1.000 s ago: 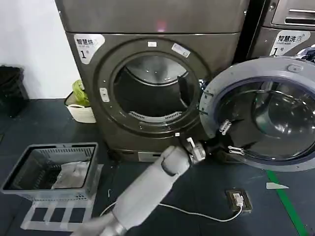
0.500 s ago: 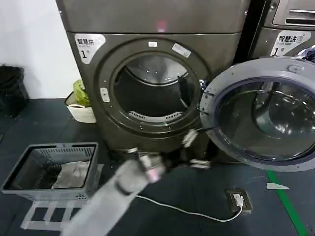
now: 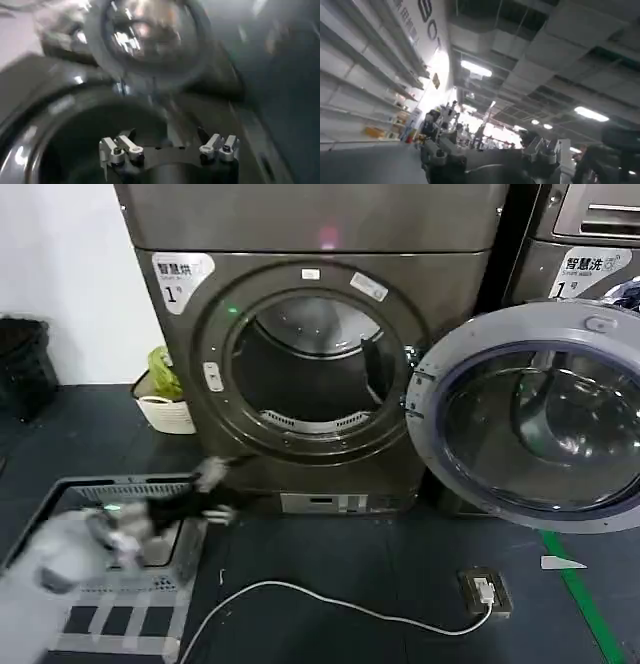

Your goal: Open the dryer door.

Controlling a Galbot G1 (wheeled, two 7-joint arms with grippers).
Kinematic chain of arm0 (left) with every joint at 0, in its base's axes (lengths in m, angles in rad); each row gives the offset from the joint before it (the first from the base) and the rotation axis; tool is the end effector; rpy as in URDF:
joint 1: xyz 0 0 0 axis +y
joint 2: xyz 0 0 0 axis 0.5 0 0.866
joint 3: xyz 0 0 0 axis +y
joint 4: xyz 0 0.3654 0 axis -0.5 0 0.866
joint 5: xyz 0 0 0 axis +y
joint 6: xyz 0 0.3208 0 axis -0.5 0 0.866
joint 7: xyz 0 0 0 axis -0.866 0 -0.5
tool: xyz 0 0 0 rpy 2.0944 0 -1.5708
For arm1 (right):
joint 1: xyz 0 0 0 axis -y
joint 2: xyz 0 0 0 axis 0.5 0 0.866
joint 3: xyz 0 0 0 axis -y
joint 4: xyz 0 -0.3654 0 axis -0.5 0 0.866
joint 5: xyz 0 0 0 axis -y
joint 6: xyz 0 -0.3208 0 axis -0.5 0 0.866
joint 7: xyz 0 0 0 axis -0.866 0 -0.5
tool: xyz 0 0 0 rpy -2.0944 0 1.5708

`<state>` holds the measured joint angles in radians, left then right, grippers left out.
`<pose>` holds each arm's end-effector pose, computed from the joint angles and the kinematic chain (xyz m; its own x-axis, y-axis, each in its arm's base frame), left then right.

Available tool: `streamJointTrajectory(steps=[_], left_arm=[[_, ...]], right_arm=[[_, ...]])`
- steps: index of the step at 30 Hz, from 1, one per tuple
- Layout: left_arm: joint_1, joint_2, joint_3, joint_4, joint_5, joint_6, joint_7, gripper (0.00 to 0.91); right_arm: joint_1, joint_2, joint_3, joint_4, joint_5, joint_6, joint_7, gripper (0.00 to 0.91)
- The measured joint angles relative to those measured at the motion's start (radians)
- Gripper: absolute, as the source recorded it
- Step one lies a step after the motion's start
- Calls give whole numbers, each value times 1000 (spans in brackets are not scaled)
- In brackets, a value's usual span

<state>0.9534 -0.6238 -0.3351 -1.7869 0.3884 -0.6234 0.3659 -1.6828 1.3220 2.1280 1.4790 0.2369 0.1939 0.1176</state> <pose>0.3271 0.2065 -0.1911 -0.5675 0.8054 0.1713 0.2204 -0.0519 0.9740 -0.1891 -0.4067 -0.2383 -0.0280 0.9320 -0.3614 0.9333 -0.1050 -0.3433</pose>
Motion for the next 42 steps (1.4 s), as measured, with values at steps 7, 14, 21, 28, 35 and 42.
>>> streamJointTrajectory(steps=[7,14,21,28,35,42], left_arm=[[135,163,-209,76,286,-191,-79,907],[245,276,-319,87,791,-204,-280,907],[252,365,-267,95,1162,-203,-384,907],[231,373,-212,119,1312,-202,-352,907],[159,337,-129,176,1295,-201,-270,907],[-89,242,80,292,1220,-201,-149,907]], right_arm=[[8,-27,-27,-55,38,23,-11,907],[22,-30,-61,-60,63,15,-14,907],[25,-38,-68,-78,88,23,-22,907],[38,-24,-85,-76,82,54,-31,907],[48,-9,-123,-53,67,62,-30,907],[43,4,-138,-34,67,73,-32,907]])
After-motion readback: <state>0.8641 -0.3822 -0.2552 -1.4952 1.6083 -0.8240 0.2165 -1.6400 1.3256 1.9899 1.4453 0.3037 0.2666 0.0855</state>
